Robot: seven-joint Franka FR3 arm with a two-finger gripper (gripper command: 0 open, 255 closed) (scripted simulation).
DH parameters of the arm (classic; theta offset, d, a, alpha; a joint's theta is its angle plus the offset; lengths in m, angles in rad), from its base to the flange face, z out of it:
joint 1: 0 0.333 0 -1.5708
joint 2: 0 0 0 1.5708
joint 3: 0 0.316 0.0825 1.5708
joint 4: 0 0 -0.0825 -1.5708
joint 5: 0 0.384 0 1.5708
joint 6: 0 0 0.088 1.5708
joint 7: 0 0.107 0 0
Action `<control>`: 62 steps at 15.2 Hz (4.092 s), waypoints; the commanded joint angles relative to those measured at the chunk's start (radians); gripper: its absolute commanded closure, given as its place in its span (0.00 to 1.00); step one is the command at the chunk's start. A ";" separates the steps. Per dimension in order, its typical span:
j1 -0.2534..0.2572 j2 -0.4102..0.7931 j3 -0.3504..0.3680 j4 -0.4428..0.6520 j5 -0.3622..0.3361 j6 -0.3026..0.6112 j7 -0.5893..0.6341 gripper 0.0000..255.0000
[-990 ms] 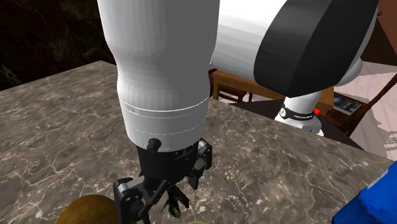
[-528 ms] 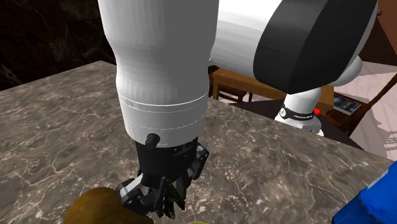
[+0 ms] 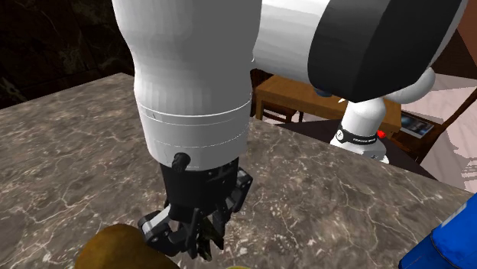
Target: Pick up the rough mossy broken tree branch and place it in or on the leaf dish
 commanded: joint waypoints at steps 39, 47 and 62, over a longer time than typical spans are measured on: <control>0.306 0.238 0.037 0.470 -0.168 -0.293 0.292 1.00; 0.299 0.251 0.029 0.397 -0.182 -0.211 0.305 1.00; 0.297 0.231 0.038 0.436 -0.166 -0.266 0.295 0.00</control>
